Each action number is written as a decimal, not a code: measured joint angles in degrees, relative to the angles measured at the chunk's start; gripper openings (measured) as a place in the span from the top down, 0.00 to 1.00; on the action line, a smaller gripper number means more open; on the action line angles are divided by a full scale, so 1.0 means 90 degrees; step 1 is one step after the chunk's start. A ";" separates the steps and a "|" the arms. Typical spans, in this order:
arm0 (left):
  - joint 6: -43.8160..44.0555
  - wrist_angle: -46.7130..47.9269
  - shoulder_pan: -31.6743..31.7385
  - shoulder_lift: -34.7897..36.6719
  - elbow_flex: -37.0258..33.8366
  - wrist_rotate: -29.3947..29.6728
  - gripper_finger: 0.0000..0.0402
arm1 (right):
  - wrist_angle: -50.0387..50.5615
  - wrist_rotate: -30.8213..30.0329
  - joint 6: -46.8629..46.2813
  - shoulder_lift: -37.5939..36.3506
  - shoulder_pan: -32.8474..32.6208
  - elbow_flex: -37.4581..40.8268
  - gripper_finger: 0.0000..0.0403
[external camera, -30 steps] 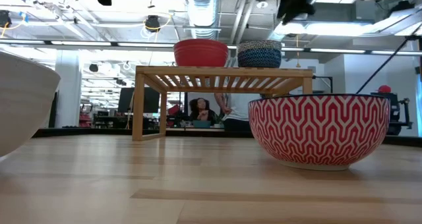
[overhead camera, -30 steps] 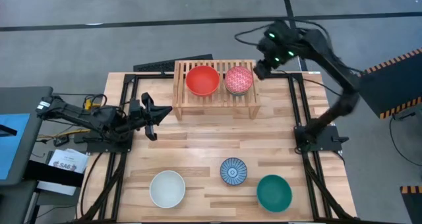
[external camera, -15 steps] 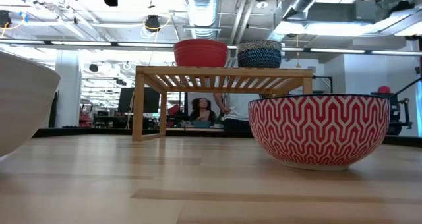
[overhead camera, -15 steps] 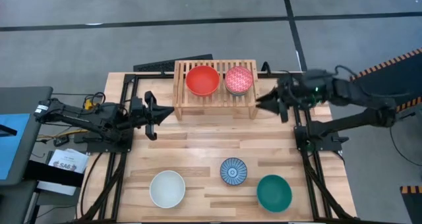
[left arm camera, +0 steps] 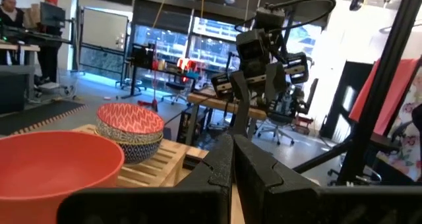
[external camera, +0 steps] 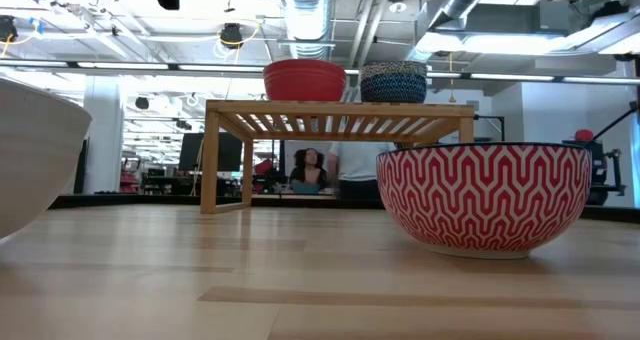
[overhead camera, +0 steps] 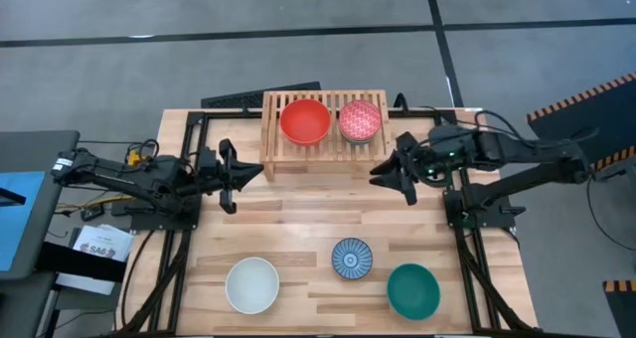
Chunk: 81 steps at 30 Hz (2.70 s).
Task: Place and stack bowls onto a shelf
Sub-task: Stack the small blue bowl on top of the other small red bowl on the shelf
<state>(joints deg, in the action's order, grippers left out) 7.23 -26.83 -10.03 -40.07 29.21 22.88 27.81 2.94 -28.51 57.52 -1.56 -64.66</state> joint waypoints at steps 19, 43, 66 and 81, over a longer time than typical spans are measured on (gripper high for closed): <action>0.0543 0.0418 -0.0001 -0.0002 0.0005 -0.1000 1.00 | -0.0707 0.0023 0.0148 0.0516 -0.0096 -0.0008 0.57; 0.0630 0.0440 0.0001 0.0000 0.0005 -0.0963 1.00 | 0.2555 0.0471 -0.3073 0.2686 -0.2136 0.0068 0.57; 0.0562 0.0440 -0.0001 0.0000 0.0005 -0.0783 1.00 | 0.0661 0.0180 -0.4201 0.3121 -0.1699 0.0954 0.57; 0.0586 0.0333 -0.0001 0.0000 0.0002 -0.0785 1.00 | -0.0250 0.0503 -0.4928 0.4246 -0.2197 0.0923 0.57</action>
<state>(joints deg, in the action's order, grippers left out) 12.51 -23.84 -10.04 -40.07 29.23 15.82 25.56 7.46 -72.86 95.73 -21.34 -56.36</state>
